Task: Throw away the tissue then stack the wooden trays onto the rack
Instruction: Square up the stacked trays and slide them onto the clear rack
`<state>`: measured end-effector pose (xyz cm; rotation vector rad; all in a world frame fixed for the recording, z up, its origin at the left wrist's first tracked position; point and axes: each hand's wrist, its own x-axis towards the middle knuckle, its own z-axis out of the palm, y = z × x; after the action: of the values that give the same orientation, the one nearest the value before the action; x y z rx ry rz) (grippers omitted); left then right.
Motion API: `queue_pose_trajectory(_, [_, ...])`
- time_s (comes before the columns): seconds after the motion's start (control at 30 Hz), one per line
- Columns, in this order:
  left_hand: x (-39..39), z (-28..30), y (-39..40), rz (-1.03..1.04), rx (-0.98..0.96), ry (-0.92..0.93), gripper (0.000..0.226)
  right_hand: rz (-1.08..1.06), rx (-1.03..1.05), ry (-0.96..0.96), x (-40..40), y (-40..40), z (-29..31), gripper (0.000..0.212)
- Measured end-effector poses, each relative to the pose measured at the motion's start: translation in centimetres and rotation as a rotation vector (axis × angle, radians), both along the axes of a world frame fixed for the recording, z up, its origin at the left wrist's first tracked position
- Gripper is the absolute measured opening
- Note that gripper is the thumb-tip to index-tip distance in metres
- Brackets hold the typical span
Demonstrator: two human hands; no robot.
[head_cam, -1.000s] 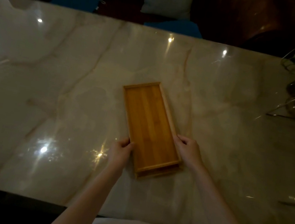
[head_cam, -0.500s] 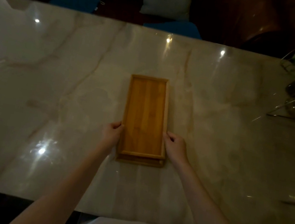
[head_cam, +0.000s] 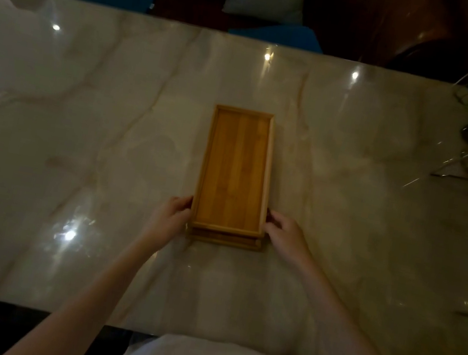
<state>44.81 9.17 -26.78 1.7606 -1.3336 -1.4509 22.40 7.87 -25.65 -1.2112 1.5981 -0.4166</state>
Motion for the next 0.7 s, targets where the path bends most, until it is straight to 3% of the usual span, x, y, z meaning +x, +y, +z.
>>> queue_pose_trajectory(0.07, [0.4,-0.2,1.6,-0.058,-0.009,-0.137,0.080,0.089,0.020,0.088,-0.3,1.1,-0.1,0.040])
queue_pose_trajectory(0.13, [0.5,-0.5,2.5,-0.122,-0.036,-0.226,0.090,0.208,-0.019,0.205,-0.6,1.9,-0.4,0.053])
queue_pose_trajectory(0.37, [0.3,-1.1,3.0,-0.217,-0.239,-0.461,0.041,0.340,-0.183,0.468,0.2,2.9,-0.9,0.034])
queue_pose_trajectory(0.7, [0.3,-1.1,3.5,-0.207,-0.282,-0.532,0.030,0.320,-0.229,0.533,0.3,4.0,-1.3,0.025])
